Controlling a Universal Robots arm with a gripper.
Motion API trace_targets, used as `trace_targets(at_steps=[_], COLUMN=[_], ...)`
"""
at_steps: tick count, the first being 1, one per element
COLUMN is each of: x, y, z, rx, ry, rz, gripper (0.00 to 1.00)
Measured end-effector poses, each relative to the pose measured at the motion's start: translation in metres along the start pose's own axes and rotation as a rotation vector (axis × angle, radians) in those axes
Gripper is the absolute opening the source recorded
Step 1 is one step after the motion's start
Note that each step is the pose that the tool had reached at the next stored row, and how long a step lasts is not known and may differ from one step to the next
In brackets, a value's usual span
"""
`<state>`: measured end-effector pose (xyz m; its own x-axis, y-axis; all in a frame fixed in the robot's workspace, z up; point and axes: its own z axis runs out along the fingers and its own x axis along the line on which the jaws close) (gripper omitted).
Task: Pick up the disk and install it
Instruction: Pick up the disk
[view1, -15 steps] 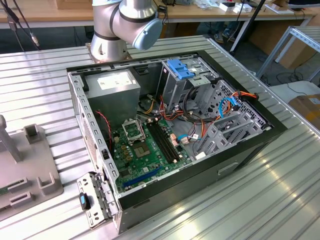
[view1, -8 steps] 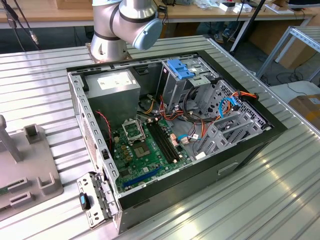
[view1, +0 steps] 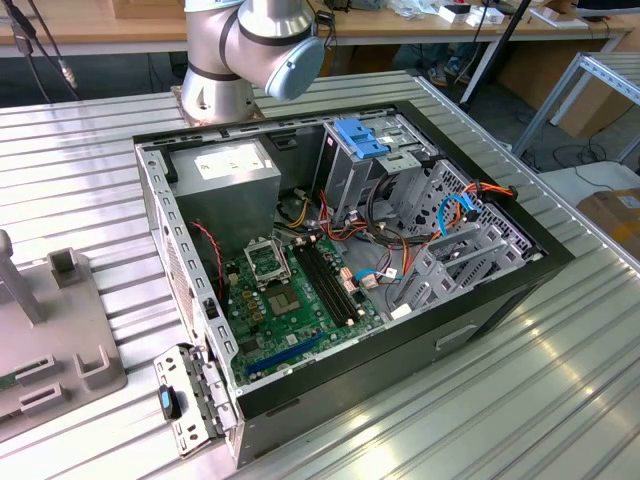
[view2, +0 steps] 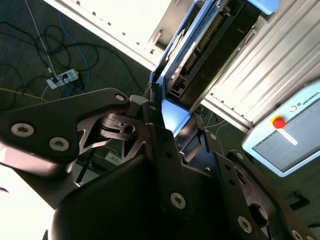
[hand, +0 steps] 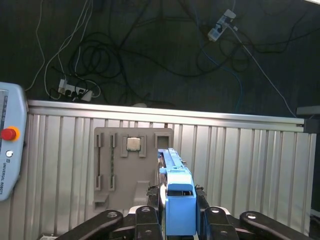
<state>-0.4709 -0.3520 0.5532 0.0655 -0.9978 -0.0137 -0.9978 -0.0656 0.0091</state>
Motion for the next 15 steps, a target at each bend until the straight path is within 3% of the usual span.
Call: trace_targets(at_steps=[3,8,9,10,12,13,15], x=[0.0001,0.0015,0.0018,0.0027,0.0031,0.0037,0.0045], y=[-0.0012,-0.0221,-0.027,-0.0401,-0.0475,-0.0565,-0.0683], z=[0.0,-0.0003,-0.0004,-0.0005,-0.0004,-0.0007,-0.0007], rx=[0.0003,0.0002,0.0001,0.0003,0.0005,0.0003,0.0005], ry=[-0.0001,-0.0004,-0.0008,-0.0021,-0.0028,-0.0037,-0.0046], rz=[0.0,0.0,0.0,0.0,0.0,0.0,0.0], gripper=[0.36,0.36,0.36,0.36,0.36,0.36,0.36])
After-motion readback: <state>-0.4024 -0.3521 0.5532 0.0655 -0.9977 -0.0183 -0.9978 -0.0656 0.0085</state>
